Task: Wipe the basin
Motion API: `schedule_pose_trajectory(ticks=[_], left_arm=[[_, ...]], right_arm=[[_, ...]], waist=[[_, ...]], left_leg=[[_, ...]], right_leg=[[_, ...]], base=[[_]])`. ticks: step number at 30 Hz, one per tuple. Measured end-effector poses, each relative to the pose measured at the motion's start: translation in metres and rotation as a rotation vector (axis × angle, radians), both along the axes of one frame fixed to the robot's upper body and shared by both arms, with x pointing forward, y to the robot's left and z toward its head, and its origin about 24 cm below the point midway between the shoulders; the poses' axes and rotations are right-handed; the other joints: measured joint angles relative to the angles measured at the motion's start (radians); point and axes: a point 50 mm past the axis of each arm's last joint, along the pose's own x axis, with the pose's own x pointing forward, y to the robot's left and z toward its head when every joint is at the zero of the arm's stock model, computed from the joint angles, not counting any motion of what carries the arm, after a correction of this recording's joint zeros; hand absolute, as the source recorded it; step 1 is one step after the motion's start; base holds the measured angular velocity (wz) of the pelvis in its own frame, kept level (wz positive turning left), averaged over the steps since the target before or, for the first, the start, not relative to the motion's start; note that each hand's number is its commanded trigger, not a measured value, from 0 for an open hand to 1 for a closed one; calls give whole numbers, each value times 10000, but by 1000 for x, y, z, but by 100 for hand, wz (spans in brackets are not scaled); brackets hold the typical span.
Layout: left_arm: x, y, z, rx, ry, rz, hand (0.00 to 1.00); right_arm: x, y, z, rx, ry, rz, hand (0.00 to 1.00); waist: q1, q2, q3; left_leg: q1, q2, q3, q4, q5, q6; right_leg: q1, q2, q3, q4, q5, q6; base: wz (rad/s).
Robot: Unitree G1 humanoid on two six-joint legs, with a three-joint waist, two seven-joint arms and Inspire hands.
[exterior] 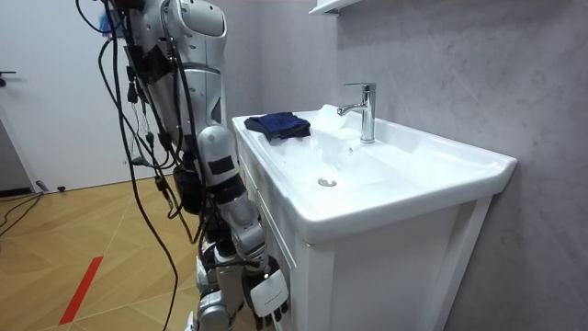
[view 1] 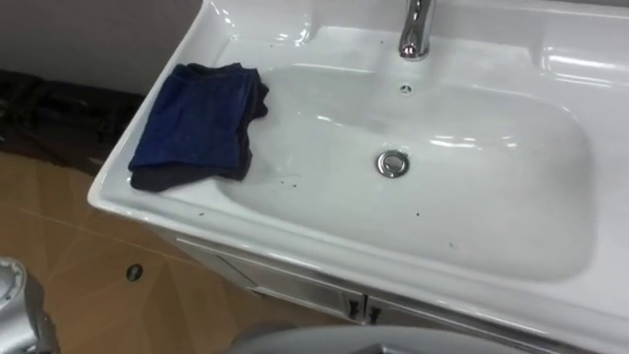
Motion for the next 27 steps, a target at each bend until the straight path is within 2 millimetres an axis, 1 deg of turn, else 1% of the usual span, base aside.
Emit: schedule_pose_trajectory(ticks=[1, 3, 5, 6, 7, 8, 10, 11, 12, 13, 14, 16, 17, 19, 20, 21, 22, 23, 25, 26, 27], left_arm=[[-6, 2, -5, -170, 185, 220, 0], [-30, 5, -27, -961, 1072, 977, 0], [-57, 0, -51, -1881, 2324, 1446, 0], [-64, -2, -57, -2120, 2693, 1473, 0], [-75, -7, -69, -2633, 3387, 1475, 0], [-80, -10, -74, -2888, 3700, 1453, 0], [-104, -25, -94, -3779, 5034, 1232, 0], [-109, -29, -98, -3997, 5403, 1152, 0], [-124, -37, -107, -4494, 6222, 991, 0], [-131, -48, -116, -4986, 6888, 617, 0], [-132, -54, -120, -5215, 7095, 405, 0], [-138, -75, -134, -6161, 7616, -279, 0], [-138, -79, -136, -6338, 7731, -452, 0], [-134, -91, -143, -6558, 8489, -1622, 0], [-132, -94, -145, -6607, 8665, -1954, 0], [-128, -98, -147, -6734, 8933, -2510, 0], [-121, -101, -150, -6791, 9155, -3072, 0], [-118, -103, -151, -6820, 9286, -3344, 0], [-105, -108, -155, -6922, 9629, -4501, 0], [-100, -109, -155, -6953, 9634, -4744, 0], [-90, -112, -157, -6931, 9696, -5317, 0]], right_arm=[[-1, 0, 0, -14, 81, 47, 0], [-4, -1, 0, 1, 213, -94, 0], [-7, -1, 0, 22, 419, -132, 0], [-7, -1, 0, 48, 454, -152, 0], [-6, -1, 0, 69, 476, -161, 0], [-7, -1, 0, 90, 555, -182, 0], [-9, 0, 0, 197, 702, -118, 0], [-8, 1, -1, 246, 685, -95, 0], [-6, 2, -1, 360, 643, -58, 0], [-4, 3, -1, 391, 656, 141, 0], [-3, 3, -1, 401, 650, 221, 0], [0, 4, -2, 490, 603, 273, 0], [1, 4, -2, 516, 609, 278, 0], [1, 6, -3, 594, 653, 414, 0], [2, 6, -3, 602, 677, 480, 0], [2, 6, -3, 598, 688, 511, 0], [2, 7, -3, 596, 707, 584, 0], [5, 7, -3, 608, 686, 667, 0], [11, 8, -4, 711, 651, 924, 0], [12, 9, -4, 732, 630, 942, 0], [15, 9, -4, 755, 612, 1007, 0]], waist=[[11, -16, 2], [96, 2, -50], [129, -33, -61], [116, -35, -62], [88, -45, -60], [67, -48, -59], [29, -115, -54], [11, -135, -52], [-20, -168, -41], [-85, -207, -30], [-115, -228, -21], [-111, -312, -19], [-110, -338, -15], [-128, -442, 0], [-125, -458, 9], [-123, -481, 26], [-184, -500, 51], [-237, -510, 68], [-480, -530, 110], [-558, -536, 114], [-689, -546, 144]], left_leg=[[-1, -18, -44, -2, -1, 2], [0, -39, -49, 4, -22, 35], [0, -63, -111, 15, -39, 62], [-3, -77, -158, 18, -41, 65], [-26, -118, -272, 26, -47, 76], [-36, -145, -309, 29, -49, 80], [-20, -173, -315, 22, -57, 96], [-3, -176, -315, 21, -60, 99], [21, -179, -317, 32, -68, 109], [7, -179, -326, 39, -72, 111], [-3, -179, -329, 40, -73, 112], [-15, -188, -329, 54, -81, 122], [-11, -190, -327, 55, -81, 122], [-27, -203, -337, 66, -81, 122], [-32, -206, -337, 86, -82, 125], [-47, -206, -316, 124, -90, 133], [-65, -211, -302, 175, -96, 141], [-67, -214, -287, 190, -99, 145], [-125, -217, -191, 244, -108, 160], [-159, -215, -168, 260, -110, 164], [-218, -221, -164, 315, -115, 173]], right_leg=[[-1, -11, -13, 10, -13, 13], [-1, -35, -9, 29, -24, 33], [21, -59, -56, 31, -17, 46], [32, -69, -96, 31, -15, 49], [52, -93, -194, 35, -17, 57], [61, -104, -231, 39, -21, 66], [93, -127, -261, 45, -36, 94], [116, -128, -260, 39, -39, 98], [174, -128, -279, 10, -47, 110], [175, -129, -299, 6, -55, 117], [166, -130, -305, 3, -57, 119], [167, -212, -379, 19, -85, 132], [173, -226, -413, 24, -91, 131], [201, -240, -519, 17, -92, 132], [211, -241, -529, 18, -92, 132], [213, -252, -530, 20, -91, 132], [232, -256, -534, 16, -92, 133], [250, -257, -555, 13, -95, 137], [282, -261, -659, -2, -111, 160], [281, -262, -702, -6, -113, 162], [258, -251, -722, 13, -129, 181]], base=[[4], [0], [2], [12], [15], [18], [7], [0], [3], [5], [5], [5], [4], [6], [6], [4], [5], [11], [14], [17], [7]])
